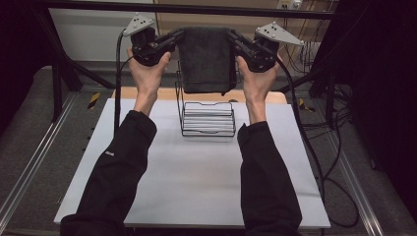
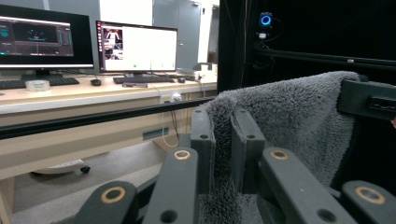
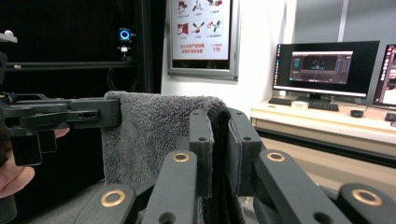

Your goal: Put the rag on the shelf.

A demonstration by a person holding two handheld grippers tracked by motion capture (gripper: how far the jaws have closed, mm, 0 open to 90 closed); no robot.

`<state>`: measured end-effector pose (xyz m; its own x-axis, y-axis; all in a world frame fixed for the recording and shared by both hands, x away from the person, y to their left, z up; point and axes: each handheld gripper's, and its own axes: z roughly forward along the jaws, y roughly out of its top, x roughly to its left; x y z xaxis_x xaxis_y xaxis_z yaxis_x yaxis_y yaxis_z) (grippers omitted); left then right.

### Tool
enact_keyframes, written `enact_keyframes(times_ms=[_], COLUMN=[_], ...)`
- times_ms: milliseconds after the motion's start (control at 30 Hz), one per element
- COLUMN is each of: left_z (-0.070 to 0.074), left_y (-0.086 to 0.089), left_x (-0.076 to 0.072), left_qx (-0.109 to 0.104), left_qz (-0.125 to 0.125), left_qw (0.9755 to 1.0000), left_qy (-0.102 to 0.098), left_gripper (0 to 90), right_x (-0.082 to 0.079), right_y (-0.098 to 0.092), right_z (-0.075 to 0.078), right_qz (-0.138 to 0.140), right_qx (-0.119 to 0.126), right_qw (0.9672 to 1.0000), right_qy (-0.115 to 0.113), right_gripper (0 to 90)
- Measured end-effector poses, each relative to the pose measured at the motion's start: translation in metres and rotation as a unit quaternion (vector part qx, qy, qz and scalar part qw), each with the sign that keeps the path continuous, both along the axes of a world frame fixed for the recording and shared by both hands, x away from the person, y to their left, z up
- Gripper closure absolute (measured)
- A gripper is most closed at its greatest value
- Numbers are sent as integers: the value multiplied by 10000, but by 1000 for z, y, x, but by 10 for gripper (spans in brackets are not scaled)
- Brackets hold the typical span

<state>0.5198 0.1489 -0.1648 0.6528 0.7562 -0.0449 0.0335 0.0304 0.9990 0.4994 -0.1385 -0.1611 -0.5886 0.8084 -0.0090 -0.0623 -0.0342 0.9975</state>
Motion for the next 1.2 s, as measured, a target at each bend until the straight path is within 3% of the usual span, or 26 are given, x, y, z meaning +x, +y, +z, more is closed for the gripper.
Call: enact_keyframes(times_ms=[167, 500, 900, 1200], left_z=[-8, -24, -30, -36], left_y=[3, 5, 5, 4], left_x=[-5, -9, -22, -29], left_qx=[150, 221, 425, 531], left_qz=[-83, -228, -370, -443], left_qw=[9998, 9994, 9982, 9974], left_qy=[35, 145, 185, 206], left_gripper=[808, 807, 807, 807], right_x=[-1, -1, -12, -21], right_y=[0, -2, -8, -10], right_z=[-9, -27, -37, -41], right_qz=[21, 79, 156, 200], right_qx=[4, -61, -174, -390], right_qw=[10000, 9995, 9991, 9985], right_qy=[97, 292, 340, 326], right_gripper=[824, 823, 822, 822])
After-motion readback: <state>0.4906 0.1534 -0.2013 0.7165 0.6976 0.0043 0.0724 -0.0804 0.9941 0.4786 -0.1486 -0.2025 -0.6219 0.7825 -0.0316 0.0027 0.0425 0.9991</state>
